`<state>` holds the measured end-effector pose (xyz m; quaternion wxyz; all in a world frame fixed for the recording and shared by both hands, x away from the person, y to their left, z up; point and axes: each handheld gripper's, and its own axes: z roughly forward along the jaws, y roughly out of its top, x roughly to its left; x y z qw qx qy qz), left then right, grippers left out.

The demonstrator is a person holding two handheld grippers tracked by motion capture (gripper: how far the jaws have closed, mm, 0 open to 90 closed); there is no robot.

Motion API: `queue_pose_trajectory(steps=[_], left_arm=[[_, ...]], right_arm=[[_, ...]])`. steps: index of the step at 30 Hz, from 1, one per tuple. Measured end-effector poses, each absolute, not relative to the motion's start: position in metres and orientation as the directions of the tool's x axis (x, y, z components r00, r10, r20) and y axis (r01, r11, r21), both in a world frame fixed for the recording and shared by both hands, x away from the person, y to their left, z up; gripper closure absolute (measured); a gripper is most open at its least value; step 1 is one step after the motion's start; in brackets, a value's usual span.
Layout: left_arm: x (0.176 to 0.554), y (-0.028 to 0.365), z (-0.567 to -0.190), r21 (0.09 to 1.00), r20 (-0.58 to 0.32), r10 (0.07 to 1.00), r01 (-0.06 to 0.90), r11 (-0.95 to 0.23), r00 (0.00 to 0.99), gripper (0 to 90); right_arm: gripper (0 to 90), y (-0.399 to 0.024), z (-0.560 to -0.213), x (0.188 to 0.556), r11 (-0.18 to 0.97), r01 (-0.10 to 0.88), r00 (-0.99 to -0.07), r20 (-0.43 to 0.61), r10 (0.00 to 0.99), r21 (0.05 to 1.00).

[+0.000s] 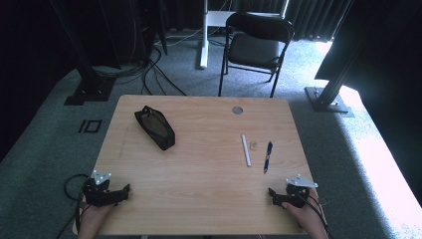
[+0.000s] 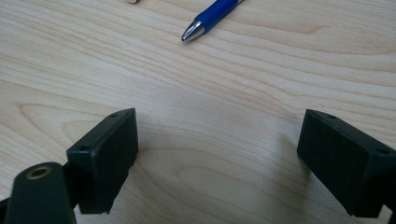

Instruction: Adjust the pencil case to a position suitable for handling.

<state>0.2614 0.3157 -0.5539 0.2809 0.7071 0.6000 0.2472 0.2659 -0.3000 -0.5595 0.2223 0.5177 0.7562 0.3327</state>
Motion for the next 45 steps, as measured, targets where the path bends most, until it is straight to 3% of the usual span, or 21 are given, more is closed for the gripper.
queue_pose_trajectory(steps=[23, 45], left_arm=[[0.261, 0.316, -0.554, 0.694, 0.012, 0.987, 0.710, -0.122, 0.157, 0.4], [0.261, 0.316, -0.554, 0.694, 0.012, 0.987, 0.710, -0.122, 0.158, 0.4]], right_arm=[[13.0, -0.297, -0.558, 0.267, 0.228, 0.639, -0.359, 0.023, 0.933, 0.735], [13.5, -0.265, -0.520, 0.288, 0.247, 0.554, -0.430, 0.019, 0.902, 0.795]])
